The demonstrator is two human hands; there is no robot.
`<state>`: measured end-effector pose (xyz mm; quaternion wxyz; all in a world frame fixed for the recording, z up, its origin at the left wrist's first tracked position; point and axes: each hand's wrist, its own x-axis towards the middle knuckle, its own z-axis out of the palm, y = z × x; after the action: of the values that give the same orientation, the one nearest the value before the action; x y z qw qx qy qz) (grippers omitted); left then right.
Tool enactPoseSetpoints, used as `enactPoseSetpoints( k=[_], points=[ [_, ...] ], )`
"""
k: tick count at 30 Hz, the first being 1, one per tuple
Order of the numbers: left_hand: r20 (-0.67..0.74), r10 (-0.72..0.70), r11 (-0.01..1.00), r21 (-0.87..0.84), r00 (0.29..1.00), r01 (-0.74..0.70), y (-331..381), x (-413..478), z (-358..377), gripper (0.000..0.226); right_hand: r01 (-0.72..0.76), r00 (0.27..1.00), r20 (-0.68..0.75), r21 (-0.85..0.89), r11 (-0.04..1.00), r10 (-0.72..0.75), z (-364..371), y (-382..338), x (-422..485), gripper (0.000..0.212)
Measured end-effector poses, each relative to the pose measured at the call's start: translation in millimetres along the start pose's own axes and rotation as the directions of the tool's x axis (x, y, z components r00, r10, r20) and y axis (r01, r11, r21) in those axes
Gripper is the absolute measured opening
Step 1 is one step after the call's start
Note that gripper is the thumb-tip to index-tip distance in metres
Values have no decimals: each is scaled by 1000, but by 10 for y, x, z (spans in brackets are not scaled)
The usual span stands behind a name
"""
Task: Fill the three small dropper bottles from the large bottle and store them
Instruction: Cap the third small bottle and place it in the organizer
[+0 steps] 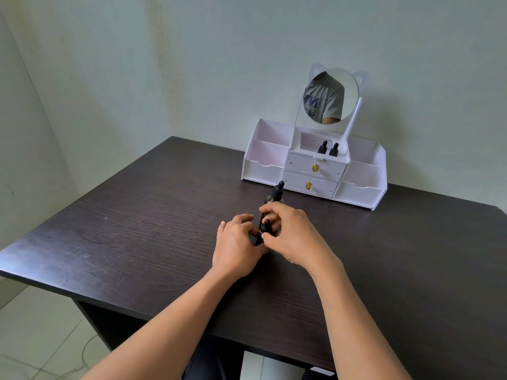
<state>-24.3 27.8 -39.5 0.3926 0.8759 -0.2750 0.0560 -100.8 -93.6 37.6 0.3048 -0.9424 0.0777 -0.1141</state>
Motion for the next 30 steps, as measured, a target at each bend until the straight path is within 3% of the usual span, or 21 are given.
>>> enactPoseSetpoints(
  k=[8, 17, 22, 30],
  points=[
    [-14, -3, 1000, 2, 1000, 3, 8, 2, -5, 31, -31, 999, -41, -32, 999, 30, -87, 23, -2, 50],
    [-14, 18, 1000, 3, 1000, -18, -23, 14, 20, 31, -1, 997, 74, -17, 1000, 3, 22, 20, 68, 49],
    [-19, 14, 1000, 14, 1000, -14, -8, 3, 5, 28, -24, 1000, -20, -47, 999, 23, 118, 35, 63, 36],
    [18, 5, 999, 37, 1000, -6, -14, 15, 14, 46, -109, 972, -209, 14, 994, 110, 323, 68, 38, 22]
  ],
)
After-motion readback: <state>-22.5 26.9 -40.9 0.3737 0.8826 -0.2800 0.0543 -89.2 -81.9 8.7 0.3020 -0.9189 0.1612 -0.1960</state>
